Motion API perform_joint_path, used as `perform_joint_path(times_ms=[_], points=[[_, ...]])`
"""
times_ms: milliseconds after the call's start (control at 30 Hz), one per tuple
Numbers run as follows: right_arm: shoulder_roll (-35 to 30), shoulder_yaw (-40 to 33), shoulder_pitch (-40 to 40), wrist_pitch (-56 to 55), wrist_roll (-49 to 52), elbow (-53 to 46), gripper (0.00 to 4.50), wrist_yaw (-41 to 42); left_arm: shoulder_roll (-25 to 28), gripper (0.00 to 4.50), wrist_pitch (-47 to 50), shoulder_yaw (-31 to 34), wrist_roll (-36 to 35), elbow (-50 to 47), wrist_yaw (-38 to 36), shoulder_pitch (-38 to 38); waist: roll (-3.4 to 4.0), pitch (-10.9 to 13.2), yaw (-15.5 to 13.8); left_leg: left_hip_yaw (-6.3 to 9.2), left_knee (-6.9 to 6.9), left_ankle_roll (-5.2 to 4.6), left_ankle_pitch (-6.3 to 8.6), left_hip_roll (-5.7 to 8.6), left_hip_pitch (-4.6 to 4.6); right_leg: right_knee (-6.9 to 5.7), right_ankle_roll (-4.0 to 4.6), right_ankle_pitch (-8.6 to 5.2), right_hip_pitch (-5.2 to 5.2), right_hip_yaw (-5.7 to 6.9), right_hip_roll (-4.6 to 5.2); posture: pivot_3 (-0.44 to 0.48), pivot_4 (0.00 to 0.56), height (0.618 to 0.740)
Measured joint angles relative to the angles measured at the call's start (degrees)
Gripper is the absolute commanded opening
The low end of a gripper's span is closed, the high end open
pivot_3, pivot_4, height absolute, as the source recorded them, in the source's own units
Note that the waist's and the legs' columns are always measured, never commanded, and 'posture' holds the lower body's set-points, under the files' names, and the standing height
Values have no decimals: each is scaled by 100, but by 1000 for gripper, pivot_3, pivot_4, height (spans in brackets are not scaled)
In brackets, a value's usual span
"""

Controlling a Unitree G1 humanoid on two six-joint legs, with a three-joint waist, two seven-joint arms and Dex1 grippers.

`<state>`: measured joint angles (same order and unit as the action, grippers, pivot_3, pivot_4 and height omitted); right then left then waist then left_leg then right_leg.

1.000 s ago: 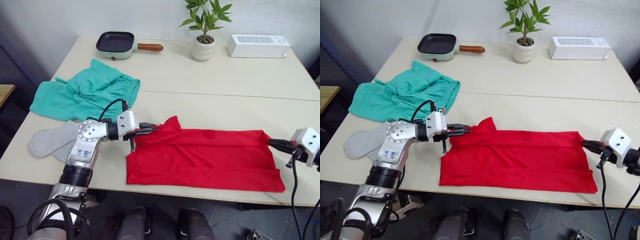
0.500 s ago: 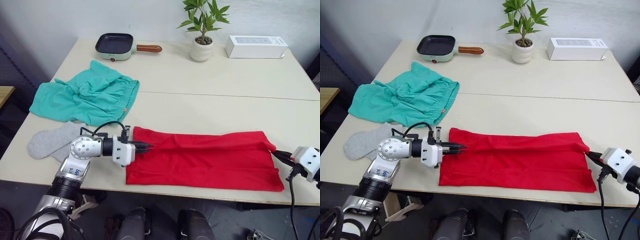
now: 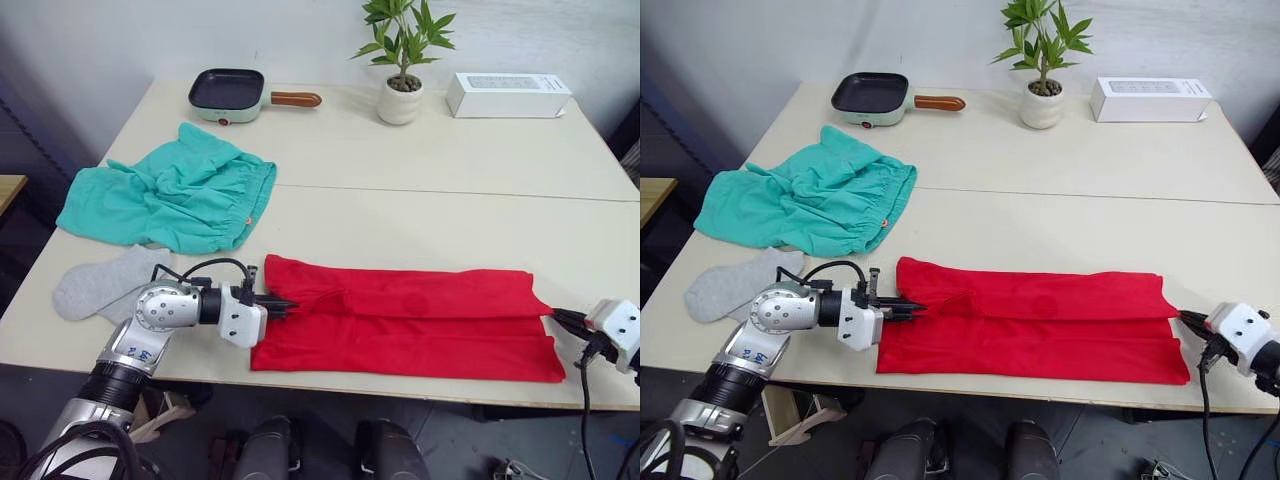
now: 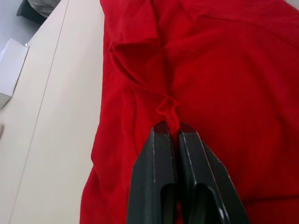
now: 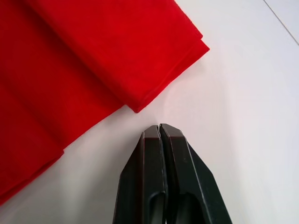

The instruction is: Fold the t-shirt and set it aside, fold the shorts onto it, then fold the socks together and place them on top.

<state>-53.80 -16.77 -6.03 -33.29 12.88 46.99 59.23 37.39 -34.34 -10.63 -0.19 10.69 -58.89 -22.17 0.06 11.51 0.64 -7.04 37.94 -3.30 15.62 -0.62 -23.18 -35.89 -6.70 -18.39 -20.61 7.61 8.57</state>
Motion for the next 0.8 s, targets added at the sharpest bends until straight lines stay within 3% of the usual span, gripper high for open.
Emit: perform_joint_path(times_ms=[67,167,200,267,367,533,700,800], points=[[-15,-79,157,330,174,-231,1244,186,66,1278,486,-11,-302,-190,-171,37,0,0,-2,4,0,2,1,-3,0,0,0,0,1,1,-1,0,150,740],[-421,-213,769,1420,605,-912,2293,762,504,2258,1991,74,-1223,-902,-691,157,10,-5,-35,9,-1,3,6,-4,0,2,5,-3,3,3,-1,0,150,740],[-555,-278,965,1835,735,-1122,2608,929,623,2304,2464,158,-1519,-1065,-762,186,10,-5,-47,11,0,3,7,-5,-1,3,6,-3,4,3,-1,0,150,740],[-770,-446,1290,2867,1078,-1537,2608,1238,833,2304,3543,415,-2149,-1348,-813,180,10,-5,-46,13,1,-4,11,-5,0,9,6,-4,9,1,1,0,150,740],[-916,-819,1266,3924,1549,-2132,1950,1372,851,1683,4795,758,-2894,-1525,-732,-165,10,-5,-42,13,3,-5,15,-5,1,8,6,-3,10,-1,2,0,150,740],[-597,-875,559,4705,1915,-3425,93,939,116,21,5286,621,-2778,-1406,-311,-710,13,-9,-63,12,0,17,22,-9,0,3,6,-4,2,2,-9,0,150,740],[609,-184,406,4686,1738,-4712,39,100,-582,4,5285,58,-2017,-919,278,-775,10,-9,-126,5,3,18,18,-8,-15,-8,7,-4,-4,6,-28,0,150,740],[1673,459,390,4550,1330,-5371,39,-759,-1019,4,5386,-102,-1731,-882,769,-670,6,-10,-152,1,6,13,17,-3,-19,-5,6,-4,-5,1,-28,0,150,740]])
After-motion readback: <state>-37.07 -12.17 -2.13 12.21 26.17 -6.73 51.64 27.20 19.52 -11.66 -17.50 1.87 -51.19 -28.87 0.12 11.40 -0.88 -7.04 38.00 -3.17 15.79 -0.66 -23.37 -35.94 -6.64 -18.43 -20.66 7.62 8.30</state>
